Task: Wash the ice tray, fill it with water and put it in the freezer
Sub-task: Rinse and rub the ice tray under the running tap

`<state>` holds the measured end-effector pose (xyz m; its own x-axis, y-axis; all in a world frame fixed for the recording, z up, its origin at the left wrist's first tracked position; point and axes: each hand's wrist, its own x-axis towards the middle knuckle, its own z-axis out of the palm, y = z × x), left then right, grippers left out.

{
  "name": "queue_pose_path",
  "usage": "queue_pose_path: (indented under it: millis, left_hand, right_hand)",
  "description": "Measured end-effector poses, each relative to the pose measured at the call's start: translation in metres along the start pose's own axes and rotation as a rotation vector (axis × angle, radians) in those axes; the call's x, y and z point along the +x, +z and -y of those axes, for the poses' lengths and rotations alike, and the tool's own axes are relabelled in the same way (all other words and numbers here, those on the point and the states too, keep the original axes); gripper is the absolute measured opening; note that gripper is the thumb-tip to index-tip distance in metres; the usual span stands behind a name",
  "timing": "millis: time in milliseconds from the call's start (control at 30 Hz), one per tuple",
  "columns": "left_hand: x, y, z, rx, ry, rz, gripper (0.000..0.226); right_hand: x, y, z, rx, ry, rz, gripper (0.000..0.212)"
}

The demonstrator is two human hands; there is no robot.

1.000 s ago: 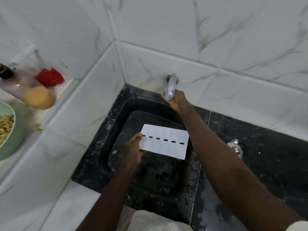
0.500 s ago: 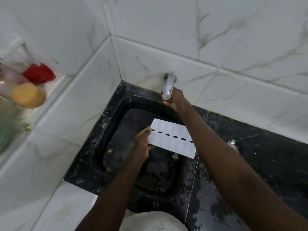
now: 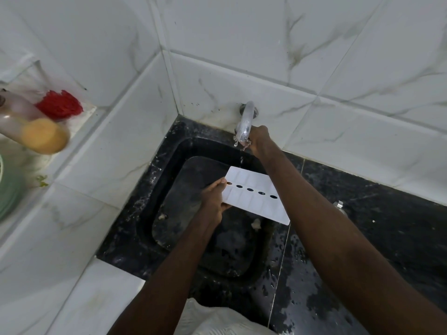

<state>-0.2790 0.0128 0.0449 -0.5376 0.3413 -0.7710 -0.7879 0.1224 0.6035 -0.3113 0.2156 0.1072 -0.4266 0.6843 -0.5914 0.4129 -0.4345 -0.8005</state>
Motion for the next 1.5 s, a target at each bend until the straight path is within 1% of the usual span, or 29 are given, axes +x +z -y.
queue_pose_path:
  millis: [67,100,233,333,433,567,667,733,867,967,1133,1500]
  left_hand:
    - [-0.002,0.004,-0.002,-0.012,-0.002,0.000,0.008]
    - [-0.002,0.006,-0.003,-0.016,-0.002,0.002,0.007]
    - [-0.003,0.011,-0.004,-0.004,-0.005,-0.004,0.006]
    - [-0.004,0.013,-0.005,-0.005,0.000,-0.009,0.008]
    - [-0.006,0.012,-0.006,-0.010,-0.002,-0.014,0.012]
    - [-0.006,0.013,-0.005,-0.020,-0.001,-0.018,0.010]
    - [-0.005,0.014,-0.005,-0.019,0.001,-0.016,0.005]
    - [-0.006,0.014,-0.005,-0.013,0.001,-0.018,0.006]
    - [-0.007,0.015,-0.004,-0.022,0.003,-0.020,0.005]
    - [-0.007,0.014,-0.003,-0.015,0.012,-0.019,0.010]
    - [-0.007,0.014,-0.003,-0.015,0.010,-0.026,0.005]
    - [-0.004,0.014,-0.005,-0.026,0.010,-0.045,0.006]
  right_hand:
    - [0.003,-0.001,0.000,-0.030,0.010,-0.022,0.031]
    - [0.005,-0.001,0.000,-0.037,0.020,-0.011,0.034]
    - [0.011,-0.002,-0.002,0.015,0.028,-0.043,0.033]
    - [0.013,0.000,-0.003,0.008,0.003,-0.049,0.027]
    - [0.010,0.001,-0.003,0.065,0.028,-0.035,0.032]
    - [0.011,0.003,-0.003,0.053,0.001,-0.053,0.018]
    - [0.013,0.003,-0.004,0.046,-0.010,-0.062,0.020]
    - [0.012,0.003,-0.003,0.034,-0.021,-0.077,0.021]
    - [0.014,0.002,-0.004,0.080,0.013,-0.079,0.030]
    - [0.014,0.002,-0.005,0.033,-0.012,-0.075,0.025]
    - [0.022,0.002,-0.011,0.080,-0.031,-0.049,0.017]
    - [0.027,-0.004,-0.019,0.036,-0.046,-0.025,0.022]
